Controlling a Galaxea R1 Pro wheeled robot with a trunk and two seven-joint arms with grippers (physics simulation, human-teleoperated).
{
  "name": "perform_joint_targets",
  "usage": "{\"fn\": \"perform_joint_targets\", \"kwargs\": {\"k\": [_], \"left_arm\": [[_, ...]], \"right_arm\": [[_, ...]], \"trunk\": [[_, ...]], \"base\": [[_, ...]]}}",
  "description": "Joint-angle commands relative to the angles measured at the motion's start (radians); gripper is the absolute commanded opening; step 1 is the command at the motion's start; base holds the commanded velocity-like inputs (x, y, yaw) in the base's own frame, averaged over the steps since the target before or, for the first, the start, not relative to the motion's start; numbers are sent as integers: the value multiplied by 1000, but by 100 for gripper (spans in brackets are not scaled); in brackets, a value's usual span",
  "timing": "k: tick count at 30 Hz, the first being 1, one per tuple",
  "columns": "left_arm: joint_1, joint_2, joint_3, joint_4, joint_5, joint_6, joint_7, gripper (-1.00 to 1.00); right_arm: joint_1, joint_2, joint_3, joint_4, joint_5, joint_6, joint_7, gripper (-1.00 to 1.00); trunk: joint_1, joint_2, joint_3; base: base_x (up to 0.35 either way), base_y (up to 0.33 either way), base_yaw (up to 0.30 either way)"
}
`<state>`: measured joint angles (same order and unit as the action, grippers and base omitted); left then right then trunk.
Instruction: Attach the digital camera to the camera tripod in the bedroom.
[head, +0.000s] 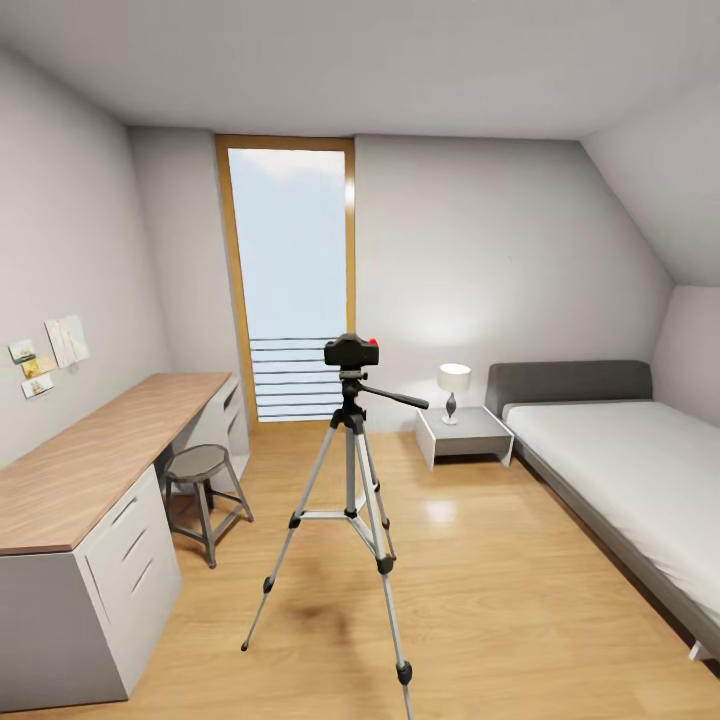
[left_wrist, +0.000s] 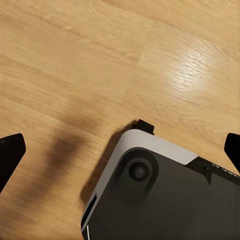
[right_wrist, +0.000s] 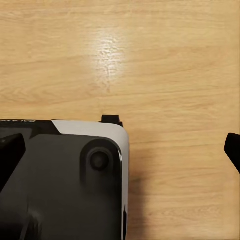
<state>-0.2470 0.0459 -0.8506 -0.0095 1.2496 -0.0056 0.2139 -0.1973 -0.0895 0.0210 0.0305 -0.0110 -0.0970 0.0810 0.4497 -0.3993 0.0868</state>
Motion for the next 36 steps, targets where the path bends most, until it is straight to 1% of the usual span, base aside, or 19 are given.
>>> {"fn": "perform_joint_targets", "kwargs": {"k": [1, 13, 23, 36], "left_arm": [[0, 0, -8, -1, 8, -1, 4, 100], [0, 0, -8, -1, 8, -1, 4, 100], [0, 0, -8, -1, 8, -1, 4, 100], [0, 0, -8, -1, 8, -1, 4, 100]], "right_arm": [[-1, 0, 2, 3, -1, -6, 3, 100], [-1, -1, 1, 2, 1, -3, 3, 100], [-1, 5, -1, 2, 1, -4, 3, 100], [-2, 5, 0, 2, 2, -4, 3, 100]], "trunk": [[0, -1, 0], [0, -1, 0], [0, -1, 0], [0, -1, 0]], "base": [[0, 0, 0], [0, 0, 0], [0, 0, 0], [0, 0, 0]]}}
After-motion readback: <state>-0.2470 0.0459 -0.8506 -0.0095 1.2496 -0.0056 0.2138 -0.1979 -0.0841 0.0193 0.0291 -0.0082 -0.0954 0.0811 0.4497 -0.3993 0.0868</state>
